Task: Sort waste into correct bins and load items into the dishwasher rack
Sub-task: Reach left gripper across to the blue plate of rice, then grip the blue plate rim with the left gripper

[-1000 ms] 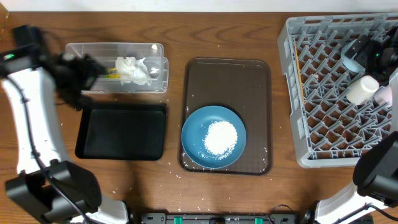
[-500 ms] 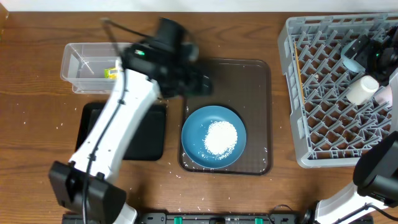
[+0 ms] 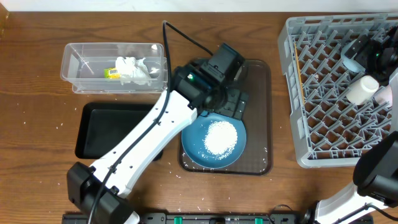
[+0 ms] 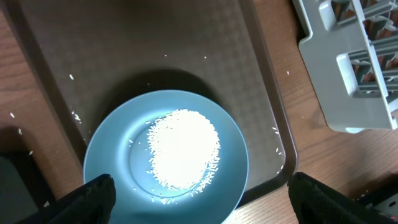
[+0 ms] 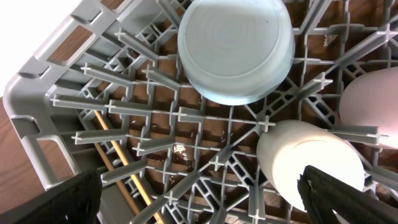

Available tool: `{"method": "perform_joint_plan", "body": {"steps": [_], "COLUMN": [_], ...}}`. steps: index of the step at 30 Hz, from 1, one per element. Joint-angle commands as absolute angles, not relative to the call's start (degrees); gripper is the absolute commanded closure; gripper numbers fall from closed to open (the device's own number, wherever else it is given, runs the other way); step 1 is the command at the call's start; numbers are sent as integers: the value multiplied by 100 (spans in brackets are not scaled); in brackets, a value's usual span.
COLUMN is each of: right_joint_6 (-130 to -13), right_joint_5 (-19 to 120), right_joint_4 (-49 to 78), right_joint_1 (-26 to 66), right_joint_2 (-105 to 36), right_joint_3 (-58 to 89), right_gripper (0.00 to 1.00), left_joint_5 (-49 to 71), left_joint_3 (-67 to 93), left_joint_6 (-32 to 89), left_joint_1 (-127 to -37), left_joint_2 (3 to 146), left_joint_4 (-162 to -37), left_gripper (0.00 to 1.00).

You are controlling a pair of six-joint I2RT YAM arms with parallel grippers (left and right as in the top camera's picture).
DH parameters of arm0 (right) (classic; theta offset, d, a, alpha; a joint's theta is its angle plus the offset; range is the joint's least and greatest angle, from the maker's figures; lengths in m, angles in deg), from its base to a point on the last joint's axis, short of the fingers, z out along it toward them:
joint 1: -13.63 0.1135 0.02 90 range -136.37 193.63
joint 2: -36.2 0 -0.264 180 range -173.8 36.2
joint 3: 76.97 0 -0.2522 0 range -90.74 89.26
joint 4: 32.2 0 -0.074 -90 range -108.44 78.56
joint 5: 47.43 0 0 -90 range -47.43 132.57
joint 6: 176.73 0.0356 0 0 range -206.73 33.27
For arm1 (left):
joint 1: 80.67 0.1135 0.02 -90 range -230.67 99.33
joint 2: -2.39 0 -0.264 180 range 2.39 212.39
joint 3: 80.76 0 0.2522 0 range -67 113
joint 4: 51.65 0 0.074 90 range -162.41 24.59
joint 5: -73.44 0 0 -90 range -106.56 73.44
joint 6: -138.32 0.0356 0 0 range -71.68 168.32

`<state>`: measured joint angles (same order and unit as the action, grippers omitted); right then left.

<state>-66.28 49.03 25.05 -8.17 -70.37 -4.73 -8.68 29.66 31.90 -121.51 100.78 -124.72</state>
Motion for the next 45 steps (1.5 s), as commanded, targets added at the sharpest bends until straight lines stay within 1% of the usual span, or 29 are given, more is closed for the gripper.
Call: {"method": "perform_joint_plan", "body": {"steps": [1,10,17,18,20,22,25,32,34,36,41,42,45], "right_joint_6": [-6554,-6554,-6554,-6554,-6554,-6554,-6554,-6554,-6554,-6554,-6554,-6554,-6554], "right_joint_5": [4897,4897,4897,4897,4897,4897,4897,4897,4897,4897,4897,4897,4897], "right_joint_4": [2507,2507,2507,2507,2507,2507,2507,2507,2507,2507,2507,2507,2507], "right_joint_1": [-815,-815,-815,-815,-815,-815,-815,-815,-815,-815,-815,-815,-815], "right_joint_2": [-6877,-6877,-6877,-6877,-6877,-6877,-6877,-6877,-6877,-6877,-6877,-6877,-6877], "right_joint_3": [-473,-473,-473,-473,-473,-473,-473,-473,-473,-473,-473,-473,-473], "right_gripper": [1,1,1,1,1,1,1,1,1,1,1,2,1], "left_joint_5": [-1062,-1058,-1062,-1062,-1062,-1064,-1067,-1073,-1182,-1351,-1689,-1751,-1775], "left_joint_3": [2940,2877,2877,2877,2877,2877,2877,2877,2877,2877,2877,2877,2877], "left_joint_6": [3262,3004,2936,2744,2162,1629,1251,1242,1240,1236,1161,1113,1013], "left_joint_1": [-12371,-12837,-13005,-13014,-13014,-13014,-13014,-13014,-13014,-13014,-13014,-13014,-13014], "left_joint_2": [10321,11247,11555,11593,11693,11818,12023,12353,12390,12414,12484,12495,12567], "left_joint_4": [-12461,-12432,-12181,-12161,-12146,-12144,-12137,-11901,-11790,-11707,-11517,-11488,-11429], "left_gripper": [9,9,10,10,15,19,19,19,20,23,25,26,27]}}
